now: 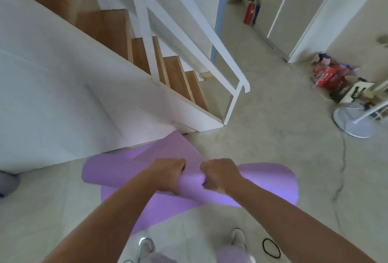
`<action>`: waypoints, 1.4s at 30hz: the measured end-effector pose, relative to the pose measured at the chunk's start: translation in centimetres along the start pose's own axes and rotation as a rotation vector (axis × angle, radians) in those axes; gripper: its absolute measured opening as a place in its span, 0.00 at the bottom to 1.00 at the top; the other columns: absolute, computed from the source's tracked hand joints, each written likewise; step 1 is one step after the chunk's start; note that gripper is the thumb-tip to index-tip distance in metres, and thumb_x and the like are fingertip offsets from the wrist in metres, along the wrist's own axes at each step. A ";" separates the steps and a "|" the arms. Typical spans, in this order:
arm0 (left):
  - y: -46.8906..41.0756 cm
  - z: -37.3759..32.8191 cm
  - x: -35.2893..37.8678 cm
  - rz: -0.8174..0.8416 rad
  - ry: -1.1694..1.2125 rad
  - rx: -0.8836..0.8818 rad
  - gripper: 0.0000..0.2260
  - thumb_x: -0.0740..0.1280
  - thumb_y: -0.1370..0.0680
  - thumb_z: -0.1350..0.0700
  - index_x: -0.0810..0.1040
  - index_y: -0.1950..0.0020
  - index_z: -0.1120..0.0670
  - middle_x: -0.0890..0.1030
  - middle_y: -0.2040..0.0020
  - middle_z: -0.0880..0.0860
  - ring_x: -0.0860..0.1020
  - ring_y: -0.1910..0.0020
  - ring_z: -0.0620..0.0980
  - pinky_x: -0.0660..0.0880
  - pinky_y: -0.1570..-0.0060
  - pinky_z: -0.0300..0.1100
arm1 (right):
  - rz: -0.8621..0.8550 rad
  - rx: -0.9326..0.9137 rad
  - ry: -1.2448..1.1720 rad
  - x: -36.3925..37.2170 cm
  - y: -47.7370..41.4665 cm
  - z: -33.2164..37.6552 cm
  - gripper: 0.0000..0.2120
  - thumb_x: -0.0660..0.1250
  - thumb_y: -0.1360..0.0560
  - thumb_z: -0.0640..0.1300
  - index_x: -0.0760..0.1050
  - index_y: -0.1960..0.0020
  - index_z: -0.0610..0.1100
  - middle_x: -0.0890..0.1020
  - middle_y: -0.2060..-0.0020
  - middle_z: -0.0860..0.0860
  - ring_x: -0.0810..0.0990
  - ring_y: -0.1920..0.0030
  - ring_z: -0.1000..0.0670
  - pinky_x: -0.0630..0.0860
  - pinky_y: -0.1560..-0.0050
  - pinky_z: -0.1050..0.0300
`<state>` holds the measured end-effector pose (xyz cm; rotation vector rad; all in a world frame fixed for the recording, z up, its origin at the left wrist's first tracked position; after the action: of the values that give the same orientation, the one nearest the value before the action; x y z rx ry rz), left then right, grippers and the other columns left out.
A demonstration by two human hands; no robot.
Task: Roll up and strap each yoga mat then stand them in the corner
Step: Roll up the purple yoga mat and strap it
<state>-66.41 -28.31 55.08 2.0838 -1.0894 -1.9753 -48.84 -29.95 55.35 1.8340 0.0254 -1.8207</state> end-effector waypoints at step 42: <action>6.7 3.1 4.0 0.142 -0.156 0.194 0.10 0.66 0.26 0.57 0.73 0.45 0.53 0.81 0.46 0.54 0.80 0.48 0.58 0.68 0.58 0.43 | 0.030 0.259 -0.111 5.3 4.1 12.3 0.23 0.72 0.32 0.55 0.72 0.41 0.47 0.79 0.49 0.47 0.79 0.50 0.42 0.69 0.55 0.50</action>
<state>-72.40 -34.17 54.51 1.8991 -1.4686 -2.0659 -58.16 -40.11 52.75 1.8882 -0.2896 -1.9777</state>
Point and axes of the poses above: each hand's wrist, its own y-axis away from the middle knuckle, its own x-axis out of the palm, z = x × y, the point moved 2 cm from there along -y, towards the middle knuckle
